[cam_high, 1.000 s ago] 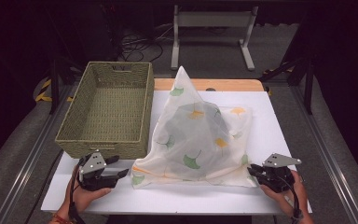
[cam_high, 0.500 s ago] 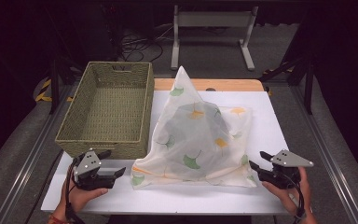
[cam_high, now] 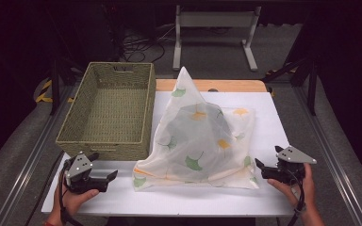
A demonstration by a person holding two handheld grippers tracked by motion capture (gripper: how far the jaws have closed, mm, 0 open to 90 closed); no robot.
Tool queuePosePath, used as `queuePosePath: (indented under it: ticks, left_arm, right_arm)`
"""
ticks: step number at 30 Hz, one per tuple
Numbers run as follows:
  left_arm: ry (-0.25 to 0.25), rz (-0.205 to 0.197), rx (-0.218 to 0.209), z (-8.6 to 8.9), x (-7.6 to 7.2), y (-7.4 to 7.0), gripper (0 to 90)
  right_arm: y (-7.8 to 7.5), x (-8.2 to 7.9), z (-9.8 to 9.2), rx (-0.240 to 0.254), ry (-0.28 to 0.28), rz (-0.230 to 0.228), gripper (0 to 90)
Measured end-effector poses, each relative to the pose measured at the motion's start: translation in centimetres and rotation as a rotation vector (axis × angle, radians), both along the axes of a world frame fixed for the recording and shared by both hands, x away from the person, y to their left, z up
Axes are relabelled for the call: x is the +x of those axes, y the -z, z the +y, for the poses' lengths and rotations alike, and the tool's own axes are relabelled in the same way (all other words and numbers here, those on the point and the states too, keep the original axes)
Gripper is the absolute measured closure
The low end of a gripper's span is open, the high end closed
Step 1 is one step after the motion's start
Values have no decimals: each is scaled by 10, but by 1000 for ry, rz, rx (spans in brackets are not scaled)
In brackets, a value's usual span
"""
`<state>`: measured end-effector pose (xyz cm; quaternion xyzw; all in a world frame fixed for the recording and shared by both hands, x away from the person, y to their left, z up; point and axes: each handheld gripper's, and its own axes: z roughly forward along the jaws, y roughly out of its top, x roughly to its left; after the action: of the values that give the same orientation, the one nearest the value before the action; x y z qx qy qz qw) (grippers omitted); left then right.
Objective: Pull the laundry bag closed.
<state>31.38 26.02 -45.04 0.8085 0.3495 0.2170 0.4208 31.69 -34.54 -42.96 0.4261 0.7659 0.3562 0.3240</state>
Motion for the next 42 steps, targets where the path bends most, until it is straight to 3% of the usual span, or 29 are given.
queuePosePath:
  ticks: [12, 21, 30, 37, 42]
  left_arm:
    - [10, 2, 14, -1, 2, 4, 69]
    - [3, 5, 19, -3, 7, 5, 70]
    - [3, 7, 50, -5, 7, 6, 68]
    - [-5, 12, 37, -3, 7, 6, 67]
    - [18, 21, 37, -5, 10, 7, 67]
  right_arm:
    - [7, 5, 2, 31, -4, 11, 130]
    - [10, 1, 3, -4, 18, 10, 131]
    - [10, 0, 1, -4, 34, -3, 136]
    - [10, 0, 3, 1, 28, -2, 140]
    - [11, -1, 2, 7, 30, -2, 139]
